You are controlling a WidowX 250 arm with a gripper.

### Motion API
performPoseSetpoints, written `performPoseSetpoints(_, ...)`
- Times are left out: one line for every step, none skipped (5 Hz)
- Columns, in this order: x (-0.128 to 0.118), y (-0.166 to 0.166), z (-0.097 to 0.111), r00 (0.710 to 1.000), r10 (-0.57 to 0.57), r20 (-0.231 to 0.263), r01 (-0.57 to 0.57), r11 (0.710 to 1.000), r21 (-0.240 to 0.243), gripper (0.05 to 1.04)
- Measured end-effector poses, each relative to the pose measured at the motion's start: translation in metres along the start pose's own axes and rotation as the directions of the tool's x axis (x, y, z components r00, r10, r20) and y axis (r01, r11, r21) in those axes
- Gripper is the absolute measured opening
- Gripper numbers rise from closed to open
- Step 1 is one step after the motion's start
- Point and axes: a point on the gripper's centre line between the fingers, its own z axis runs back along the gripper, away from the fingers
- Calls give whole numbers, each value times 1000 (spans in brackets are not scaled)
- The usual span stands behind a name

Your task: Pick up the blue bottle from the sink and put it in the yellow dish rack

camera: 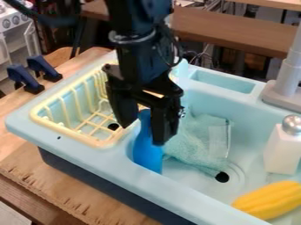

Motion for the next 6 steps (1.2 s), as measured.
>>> performPoseSetpoints(3,2,-9,1000,-8,-24,8,1000,-2,950)
performPoseSetpoints(11,-4,-9,999,-31,-23,31,999,8,691)
performPoseSetpoints(8,-10,-3,998,-63,-24,64,998,1,480)
performPoseSetpoints(3,-16,13,997,-78,-5,78,997,-4,328)
performPoseSetpoints(-1,-17,25,997,-75,28,75,997,-15,324)
performPoseSetpoints(0,-13,33,997,-64,30,65,998,-20,324)
